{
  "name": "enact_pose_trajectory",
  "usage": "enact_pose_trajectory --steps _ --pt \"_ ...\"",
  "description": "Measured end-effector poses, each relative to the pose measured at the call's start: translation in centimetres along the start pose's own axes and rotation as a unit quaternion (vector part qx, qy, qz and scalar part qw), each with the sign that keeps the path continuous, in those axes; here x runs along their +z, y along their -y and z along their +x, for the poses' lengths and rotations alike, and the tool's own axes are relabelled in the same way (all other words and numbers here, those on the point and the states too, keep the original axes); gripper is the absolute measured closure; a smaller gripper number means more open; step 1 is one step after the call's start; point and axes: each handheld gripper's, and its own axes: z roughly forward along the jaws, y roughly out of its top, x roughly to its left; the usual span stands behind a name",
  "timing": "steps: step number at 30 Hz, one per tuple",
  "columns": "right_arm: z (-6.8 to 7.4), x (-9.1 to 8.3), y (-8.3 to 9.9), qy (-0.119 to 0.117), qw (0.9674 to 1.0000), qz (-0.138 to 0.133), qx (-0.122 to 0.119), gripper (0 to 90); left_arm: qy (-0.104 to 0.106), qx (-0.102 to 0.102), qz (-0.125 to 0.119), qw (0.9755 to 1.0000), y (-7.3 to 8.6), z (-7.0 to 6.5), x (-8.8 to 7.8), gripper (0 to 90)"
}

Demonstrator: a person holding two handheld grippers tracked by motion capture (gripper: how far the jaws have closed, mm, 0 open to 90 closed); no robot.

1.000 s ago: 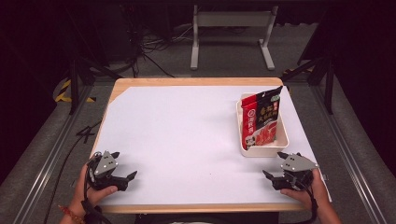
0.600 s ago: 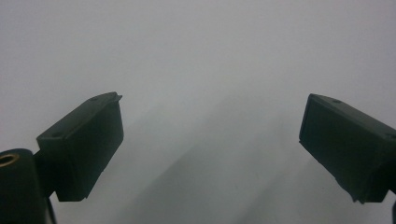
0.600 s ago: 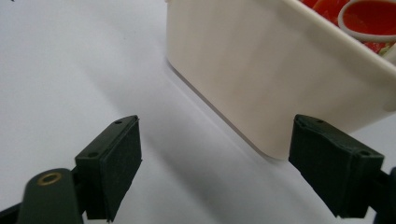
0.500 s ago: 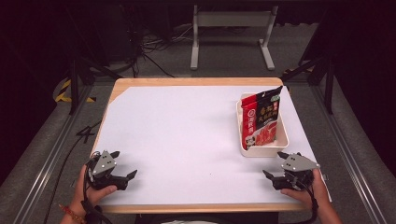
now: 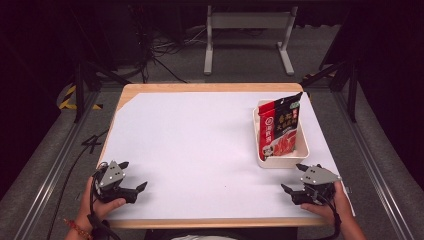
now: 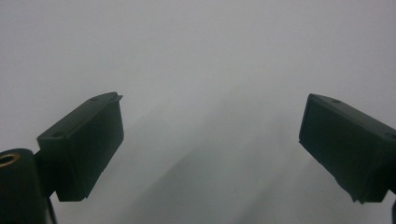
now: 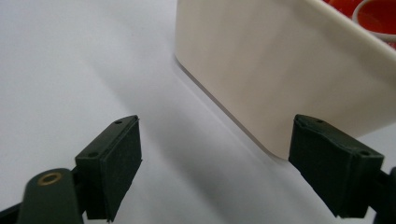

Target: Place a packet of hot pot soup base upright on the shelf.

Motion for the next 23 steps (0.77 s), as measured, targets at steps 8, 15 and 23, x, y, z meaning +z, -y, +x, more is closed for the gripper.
enact_pose_trajectory --steps 8,15,23 --pt "0.04 -0.06 0.05 -0.003 1.0000 -0.002 0.001 16.6 0.000 0.000 0.000 1.0000 -0.09 -0.03 0.08 7.6" --pt "0.02 -0.30 0.11 -0.002 1.0000 -0.003 0.001 16.6 -0.002 0.001 0.002 1.0000 -0.15 -0.03 0.14 7.7" --pt "0.13 -0.30 0.18 -0.004 1.0000 -0.001 0.000 16.6 -0.001 0.004 -0.002 1.0000 -0.25 -0.02 0.20 7.8"
